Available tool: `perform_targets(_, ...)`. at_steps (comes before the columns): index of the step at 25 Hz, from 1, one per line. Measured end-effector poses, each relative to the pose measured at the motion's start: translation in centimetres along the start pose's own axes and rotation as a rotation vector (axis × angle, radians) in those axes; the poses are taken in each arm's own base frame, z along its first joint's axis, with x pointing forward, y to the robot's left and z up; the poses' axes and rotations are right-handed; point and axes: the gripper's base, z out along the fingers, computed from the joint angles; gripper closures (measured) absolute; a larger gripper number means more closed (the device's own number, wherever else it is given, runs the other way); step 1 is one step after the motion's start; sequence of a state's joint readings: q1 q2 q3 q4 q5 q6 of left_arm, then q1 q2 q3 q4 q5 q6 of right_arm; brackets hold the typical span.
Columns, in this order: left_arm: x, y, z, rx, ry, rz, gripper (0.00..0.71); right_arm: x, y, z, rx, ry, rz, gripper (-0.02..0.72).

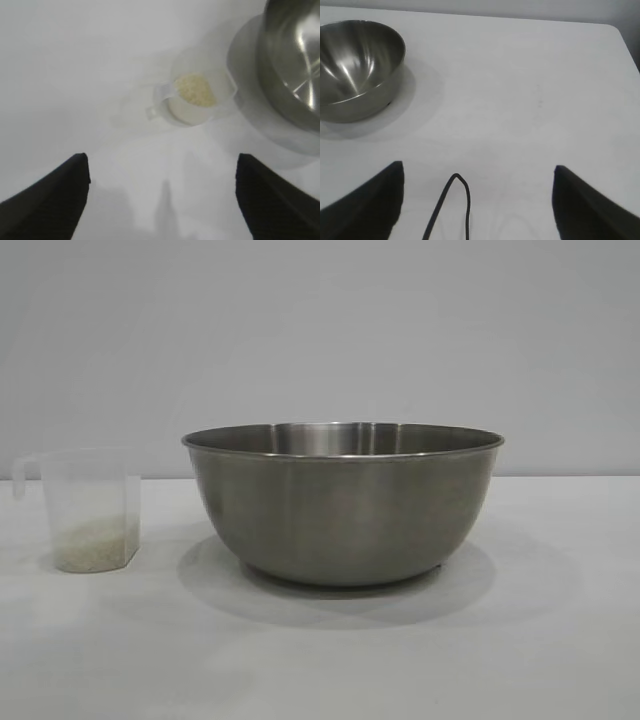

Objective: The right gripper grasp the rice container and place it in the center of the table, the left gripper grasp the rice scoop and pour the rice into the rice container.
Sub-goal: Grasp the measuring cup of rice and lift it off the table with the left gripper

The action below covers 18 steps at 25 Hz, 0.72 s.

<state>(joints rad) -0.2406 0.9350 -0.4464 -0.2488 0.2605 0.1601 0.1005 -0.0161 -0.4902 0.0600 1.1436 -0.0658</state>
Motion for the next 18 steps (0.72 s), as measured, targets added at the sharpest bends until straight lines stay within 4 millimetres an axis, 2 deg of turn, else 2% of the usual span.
perform_targets(5, 2.9, -0.5, 0.4, 0.022, -0.089, -0.016, 0.179, 0.0, 0.0, 0.0, 0.0, -0.002, 0.0, 0.182)
perform_targets(10, 4.8, 0.0, 1.0, -0.014, -0.18, -0.015, 0.179, 0.0, 0.0, 0.0, 0.0, 0.0, 0.0, 0.182)
perform_targets(18, 5.2, 0.7, 1.5, -0.065, -0.283, -0.011, 0.179, 0.0, 0.0, 0.0, 0.0, 0.0, 0.0, 0.182)
